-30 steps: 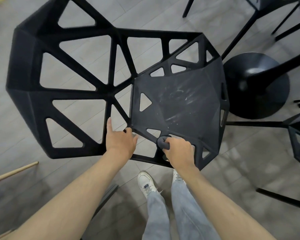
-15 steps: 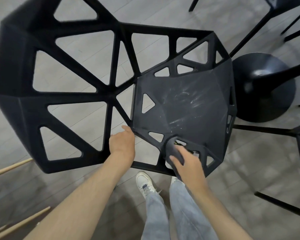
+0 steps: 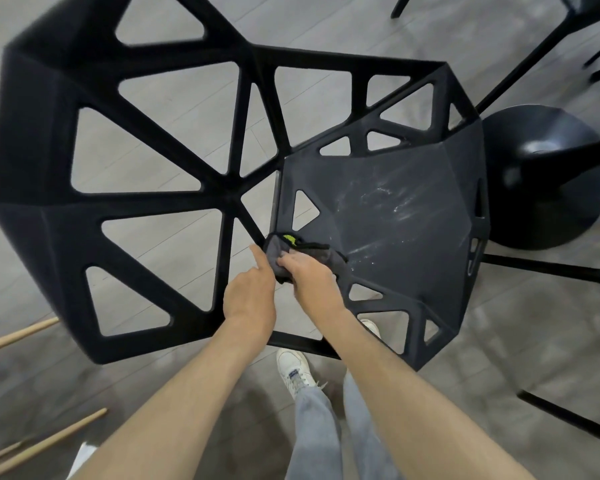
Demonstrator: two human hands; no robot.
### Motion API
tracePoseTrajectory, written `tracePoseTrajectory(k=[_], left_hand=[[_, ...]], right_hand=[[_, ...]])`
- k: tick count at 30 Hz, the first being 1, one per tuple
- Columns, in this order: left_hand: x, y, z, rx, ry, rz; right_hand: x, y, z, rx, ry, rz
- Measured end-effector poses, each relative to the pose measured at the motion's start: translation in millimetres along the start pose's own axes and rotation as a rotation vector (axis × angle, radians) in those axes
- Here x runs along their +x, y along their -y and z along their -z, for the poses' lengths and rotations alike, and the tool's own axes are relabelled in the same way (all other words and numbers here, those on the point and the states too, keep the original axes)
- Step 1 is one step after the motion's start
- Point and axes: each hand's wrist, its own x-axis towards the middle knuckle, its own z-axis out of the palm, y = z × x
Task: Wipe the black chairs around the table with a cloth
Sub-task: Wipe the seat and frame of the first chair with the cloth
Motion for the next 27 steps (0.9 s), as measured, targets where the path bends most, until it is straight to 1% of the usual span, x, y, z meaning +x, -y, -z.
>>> tracePoseTrajectory(k=[1,4,7,9,12,14,17,19,21,24,26,27], left_hand=[[-1,0,1,0.001,-0.004,-0.006],[-4,2,5,-0.016,-0.005,-0.026],[-5,1,8,-0.029,-0.01,-0.016],[-6,0,8,-0.024,-0.014,-0.019],[-2,-1,5,-0.008,-0.02,-0.029],[1,0,3,-0.007,-0.039,-0.018],[-2,2,2,0.003,-0.037,-0.021],[-6,1,3,0.018,-0.038,-0.022],[-8,0,5,0.024,-0.032,-0.021],[-8,1,0,0.016,-0.023,-0.03],[-14,-3,-7,0.055,-0.077,-0.085],[-19,-6,-13,0.062,-0.14,-0.118]], right_hand=[[-13,-12,10,-0.045,0.029,0.0],[-54,-44,50,-0.072,0.1,-0.102],[-76,-51,68,-0.116,0.164,-0.148],[-60,-41,56,-0.041,0.118,-0.142],[-20,-17,14,0.121,0.067,-0.093],[3,1,-10,0.142,0.03,-0.036],[8,2,-18,-0.015,-0.069,0.102],[-7,-15,-7,-0.192,-0.036,0.163],[-23,-33,12,-0.347,0.044,0.131],[-49,-56,42,-0.446,0.154,0.055],[-71,-72,62,-0.498,0.171,0.053],[-85,-82,72,-0.517,0.159,0.042]])
